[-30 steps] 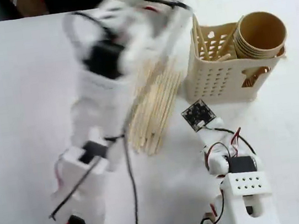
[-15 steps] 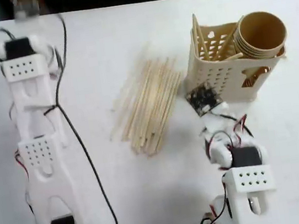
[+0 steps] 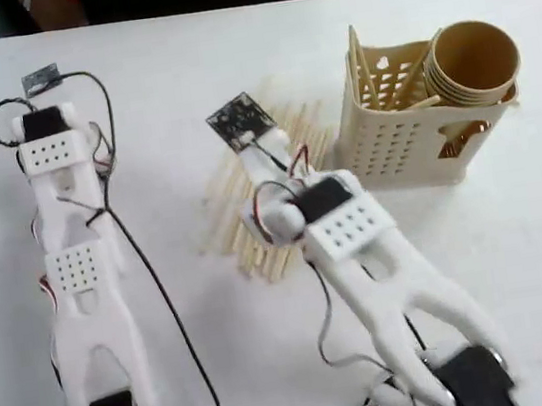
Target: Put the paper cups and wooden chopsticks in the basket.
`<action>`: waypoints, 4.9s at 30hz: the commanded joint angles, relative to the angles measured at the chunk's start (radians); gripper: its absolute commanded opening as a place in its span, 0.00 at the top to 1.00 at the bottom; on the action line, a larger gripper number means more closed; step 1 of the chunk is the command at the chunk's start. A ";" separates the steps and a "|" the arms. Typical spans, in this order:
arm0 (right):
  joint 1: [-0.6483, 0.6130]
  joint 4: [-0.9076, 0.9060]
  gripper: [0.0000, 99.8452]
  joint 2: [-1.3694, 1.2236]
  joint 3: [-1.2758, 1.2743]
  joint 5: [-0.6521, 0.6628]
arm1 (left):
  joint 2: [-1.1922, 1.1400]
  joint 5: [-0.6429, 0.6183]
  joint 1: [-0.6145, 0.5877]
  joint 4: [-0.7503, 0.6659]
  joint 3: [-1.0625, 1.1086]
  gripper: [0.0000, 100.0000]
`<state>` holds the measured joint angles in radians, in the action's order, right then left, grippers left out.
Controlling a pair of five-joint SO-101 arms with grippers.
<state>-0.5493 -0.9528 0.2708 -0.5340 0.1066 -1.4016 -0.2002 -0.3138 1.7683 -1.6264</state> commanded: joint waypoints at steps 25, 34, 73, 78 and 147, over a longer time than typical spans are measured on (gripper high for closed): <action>0.064 0.044 0.98 -0.604 0.374 -0.138 | 0.027 -0.005 0.004 -0.005 -0.043 0.93; 0.125 -0.027 0.98 -0.321 0.295 -0.137 | 0.027 -0.005 0.004 -0.005 -0.043 0.93; 0.124 0.128 0.98 -0.593 0.330 0.048 | 0.019 -0.005 0.005 -0.005 -0.043 0.93; 0.159 0.119 0.98 -0.492 0.321 0.046 | 0.019 -0.005 0.005 -0.005 -0.043 0.93; 0.533 0.625 0.88 0.665 -0.361 0.080 | 0.018 -0.003 0.030 -0.018 -0.040 0.93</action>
<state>0.0276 -0.1427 0.8661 -0.9590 0.0852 -1.4016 -0.2002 -0.2969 1.7576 -1.6264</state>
